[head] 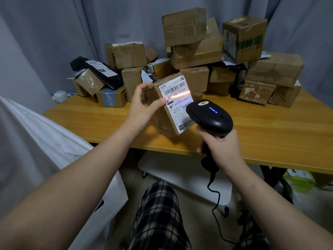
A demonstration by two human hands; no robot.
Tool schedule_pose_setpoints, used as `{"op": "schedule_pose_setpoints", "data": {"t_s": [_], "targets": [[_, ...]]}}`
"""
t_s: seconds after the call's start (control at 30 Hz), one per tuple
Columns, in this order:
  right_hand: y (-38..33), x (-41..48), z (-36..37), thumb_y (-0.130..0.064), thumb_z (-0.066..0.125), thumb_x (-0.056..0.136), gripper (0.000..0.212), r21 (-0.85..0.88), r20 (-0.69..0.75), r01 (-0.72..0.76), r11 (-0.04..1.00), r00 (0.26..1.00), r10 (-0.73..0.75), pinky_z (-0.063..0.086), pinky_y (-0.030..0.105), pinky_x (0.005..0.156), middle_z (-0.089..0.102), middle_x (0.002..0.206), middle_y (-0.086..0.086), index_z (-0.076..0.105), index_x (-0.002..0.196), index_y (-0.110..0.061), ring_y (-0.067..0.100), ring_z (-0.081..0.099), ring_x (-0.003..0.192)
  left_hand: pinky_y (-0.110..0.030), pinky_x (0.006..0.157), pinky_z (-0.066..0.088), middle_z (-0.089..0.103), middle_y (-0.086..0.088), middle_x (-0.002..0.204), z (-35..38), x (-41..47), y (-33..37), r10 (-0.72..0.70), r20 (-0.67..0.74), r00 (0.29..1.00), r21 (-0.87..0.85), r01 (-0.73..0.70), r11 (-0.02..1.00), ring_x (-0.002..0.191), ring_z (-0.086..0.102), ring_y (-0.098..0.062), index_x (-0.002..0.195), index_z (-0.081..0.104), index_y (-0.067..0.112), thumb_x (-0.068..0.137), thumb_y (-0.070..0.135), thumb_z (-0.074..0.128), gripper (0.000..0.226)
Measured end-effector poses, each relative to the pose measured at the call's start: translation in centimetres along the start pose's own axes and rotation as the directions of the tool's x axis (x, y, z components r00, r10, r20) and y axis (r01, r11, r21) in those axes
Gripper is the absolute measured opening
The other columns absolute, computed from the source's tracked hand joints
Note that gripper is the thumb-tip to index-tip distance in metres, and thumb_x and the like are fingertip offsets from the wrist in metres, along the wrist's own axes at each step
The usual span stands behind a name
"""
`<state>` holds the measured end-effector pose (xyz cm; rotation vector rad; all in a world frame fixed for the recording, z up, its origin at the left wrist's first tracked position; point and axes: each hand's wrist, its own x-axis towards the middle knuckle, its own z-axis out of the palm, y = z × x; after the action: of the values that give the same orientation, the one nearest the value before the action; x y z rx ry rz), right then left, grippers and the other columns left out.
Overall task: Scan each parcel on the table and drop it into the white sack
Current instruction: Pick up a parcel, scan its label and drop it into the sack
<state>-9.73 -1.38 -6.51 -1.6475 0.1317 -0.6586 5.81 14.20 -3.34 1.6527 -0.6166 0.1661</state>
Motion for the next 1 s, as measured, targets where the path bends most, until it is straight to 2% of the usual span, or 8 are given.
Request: {"op": "schedule_pose_setpoints", "data": {"t_s": [0.1,0.17,0.23,0.47,0.63,0.77,0.9,1.0], "targets": [[-0.4,0.3,2.4,-0.009,0.069,0.087,0.015,0.034,0.065,-0.007,0.999,0.998,0.005,0.051,0.03,0.047,0.057,0.045,0.002,0.064,0.089,-0.023,0.019,0.057,0.042,-0.023,0.096,0.046,0.054,0.002,0.128,-2.4,-1.5,0.9,0.05,-0.036,0.998,-0.024,-0.051,0.998,0.117,0.052,-0.002,0.118,0.049,0.037,0.07,0.037,0.078,0.056],[-0.4,0.2,4.6,-0.01,0.069,0.087,0.013,0.044,0.14,-0.034,0.998,0.99,0.027,0.051,0.032,0.047,0.057,0.046,0.002,0.064,0.089,-0.022,0.021,0.058,0.043,-0.013,0.086,0.047,0.052,0.004,0.126,-4.6,-3.1,1.2,0.064,-0.072,0.995,-0.027,-0.066,0.997,0.112,0.05,0.009,0.12,0.047,0.031,0.074,0.026,0.08,0.056],[0.0,-0.2,7.3,-0.012,0.07,0.086,0.009,0.036,0.227,-0.075,0.997,0.972,0.065,0.051,0.032,0.048,0.057,0.046,0.002,0.064,0.085,-0.019,0.021,0.058,0.044,-0.011,0.085,0.047,0.049,0.001,0.131,-7.5,-5.2,0.8,0.054,-0.116,0.992,0.006,-0.054,0.999,0.116,0.049,0.003,0.12,0.047,0.035,0.071,0.031,0.079,0.058],[3.8,-2.9,18.3,-0.02,0.075,0.082,0.022,-0.171,0.555,-0.181,0.968,0.795,0.247,0.047,0.028,0.05,0.058,0.045,-0.005,0.059,0.066,-0.017,0.013,0.057,0.044,-0.049,0.104,0.043,0.044,-0.008,0.139,-20.1,-15.8,-5.8,-0.101,-0.425,0.9,0.223,0.212,0.952,0.127,0.049,-0.024,0.117,0.049,0.049,0.063,0.047,0.079,0.061],[7.3,-4.4,24.9,-0.032,0.077,0.08,0.02,-0.337,0.647,-0.119,0.934,0.691,0.322,0.052,0.029,0.057,0.063,0.055,-0.005,0.059,0.078,-0.022,0.009,0.063,0.055,-0.019,0.112,0.023,0.027,-0.016,0.145,-24.9,-19.2,-11.0,-0.162,-0.574,0.803,0.526,0.513,0.678,0.133,0.031,-0.018,0.125,0.054,0.02,0.063,0.027,0.086,0.07],[9.4,-4.4,27.7,-0.035,0.077,0.079,0.025,-0.397,0.654,-0.042,0.917,0.688,0.315,0.057,0.044,0.07,0.061,0.066,-0.006,0.061,0.088,-0.019,0.019,0.064,0.069,-0.047,0.106,0.034,0.025,-0.02,0.145,-26.6,-18.9,-15.7,-0.326,-0.541,0.775,0.694,0.63,0.348,0.128,0.034,-0.042,0.131,0.048,0.028,0.066,0.042,0.078,0.073],[10.9,-4.3,28.2,-0.035,0.074,0.083,0.019,-0.469,0.628,-0.038,0.882,0.689,0.363,0.055,0.04,0.068,0.061,0.067,-0.006,0.058,0.085,-0.025,0.019,0.064,0.068,-0.049,0.107,0.033,0.021,-0.022,0.145,-25.7,-21.1,-20.6,-0.715,-0.286,0.639,0.86,0.5,0.103,0.128,0.032,-0.045,0.142,0.036,0.034,0.083,0.05,0.061,0.066],[11.6,-4.3,27.6,-0.035,0.074,0.082,0.02,-0.528,0.61,-0.03,0.849,0.682,0.404,0.049,0.028,0.06,0.06,0.066,-0.009,0.056,0.086,-0.026,0.009,0.061,0.063,-0.047,0.114,0.026,0.013,-0.019,0.152,-25.3,-23.5,-23.1,-0.881,-0.101,0.463,0.93,0.357,0.081,0.136,0.027,-0.044,0.141,0.039,0.042,0.091,0.058,0.044,0.053]]}}
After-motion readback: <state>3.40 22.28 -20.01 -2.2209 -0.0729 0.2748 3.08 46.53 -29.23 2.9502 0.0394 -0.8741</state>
